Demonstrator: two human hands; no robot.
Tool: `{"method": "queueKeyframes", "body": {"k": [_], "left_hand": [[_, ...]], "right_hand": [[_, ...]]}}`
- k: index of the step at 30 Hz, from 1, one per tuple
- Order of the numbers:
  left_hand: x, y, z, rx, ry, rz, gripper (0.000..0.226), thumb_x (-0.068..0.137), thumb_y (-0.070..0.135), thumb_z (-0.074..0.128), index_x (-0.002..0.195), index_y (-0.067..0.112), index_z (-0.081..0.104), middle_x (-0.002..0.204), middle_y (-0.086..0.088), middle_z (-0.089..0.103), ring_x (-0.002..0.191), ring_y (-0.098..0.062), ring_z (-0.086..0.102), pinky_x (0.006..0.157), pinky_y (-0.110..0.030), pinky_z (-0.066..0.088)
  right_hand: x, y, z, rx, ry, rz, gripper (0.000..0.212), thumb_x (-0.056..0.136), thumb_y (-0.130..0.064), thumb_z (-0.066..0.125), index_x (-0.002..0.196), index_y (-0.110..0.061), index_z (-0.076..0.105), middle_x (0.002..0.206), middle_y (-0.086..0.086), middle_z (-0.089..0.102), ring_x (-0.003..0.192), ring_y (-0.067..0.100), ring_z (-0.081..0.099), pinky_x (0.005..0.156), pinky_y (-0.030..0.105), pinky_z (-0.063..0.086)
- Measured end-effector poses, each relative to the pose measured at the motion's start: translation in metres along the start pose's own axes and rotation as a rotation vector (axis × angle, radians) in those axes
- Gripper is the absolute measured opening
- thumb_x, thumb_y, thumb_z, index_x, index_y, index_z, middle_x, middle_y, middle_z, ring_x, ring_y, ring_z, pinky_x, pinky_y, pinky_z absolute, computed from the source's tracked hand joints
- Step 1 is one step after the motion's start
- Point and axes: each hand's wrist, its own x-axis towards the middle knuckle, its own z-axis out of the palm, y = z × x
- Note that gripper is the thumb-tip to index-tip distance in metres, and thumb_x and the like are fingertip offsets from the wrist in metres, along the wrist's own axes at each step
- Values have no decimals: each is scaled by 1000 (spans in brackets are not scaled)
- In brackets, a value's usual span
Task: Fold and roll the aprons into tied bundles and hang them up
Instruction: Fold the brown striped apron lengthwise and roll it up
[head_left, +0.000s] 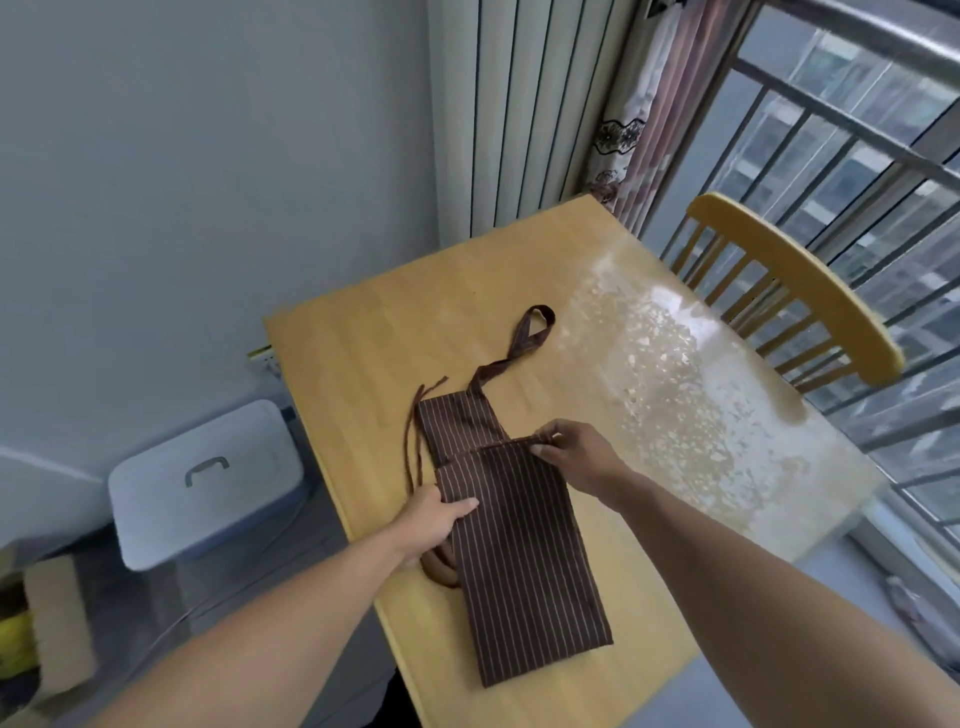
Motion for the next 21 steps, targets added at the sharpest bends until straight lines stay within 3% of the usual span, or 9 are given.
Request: {"method": "queueKeyframes", "body": {"k": [2,6,9,11,13,17,19,21], "left_hand": [[16,6,-8,24,59,-3,26,101,33,63,123,18,65,113,0,75,102,-19,71,92,-35,57],[73,-11,-31,-6,148,-65,57,90,63,56,125,18,59,113,-3,72,101,-26,70,96,-49,56],[77,17,-39,51,230,-83,49,103,54,45,119,8,54,105,-7,66,93,-25,65,89,-46,56],[84,32,-44,88,265,-73,39,107,48,42,99,11,52,90,-3,56,79,-18,56,74,-36,49],[95,38,-49,110,252,-83,34,108,42,44,89,14,48,86,-2,52,74,-16,51,69,-35,43],[116,43,-58,21,255,-96,32,105,31,56,126,7,52,121,-7,62,106,-24,61,92,-39,52],[121,41,-59,34,274,-97,36,104,28,58,133,8,51,128,-7,62,114,-27,61,99,-42,52],[124,42,-58,86,289,-62,38,104,27,57,135,6,52,129,-8,62,118,-30,60,103,-44,50]], "right_hand": [[19,-6,7,-13,6,23,8,101,-28,63,94,-23,65,94,0,72,92,22,67,80,35,51],[48,-17,12,93,52,62,9,102,-35,61,100,-26,62,103,2,72,97,22,68,83,38,52],[69,-20,16,103,1,93,2,101,-27,63,100,-28,63,106,1,74,102,22,70,94,46,56],[83,-24,19,59,54,75,5,102,-23,61,101,-26,65,104,-1,74,98,20,70,90,42,57],[91,-33,22,24,135,86,8,103,-23,59,106,-21,66,104,0,74,94,19,70,83,36,56],[108,-33,31,-13,105,224,35,101,-25,64,134,-18,55,120,4,69,101,22,68,85,33,54],[108,-24,37,-56,52,306,49,98,-27,67,143,-18,49,129,7,65,108,24,66,89,33,53],[102,-12,41,-108,21,351,48,98,-27,68,142,-18,49,130,7,65,109,24,65,90,34,52]]}}
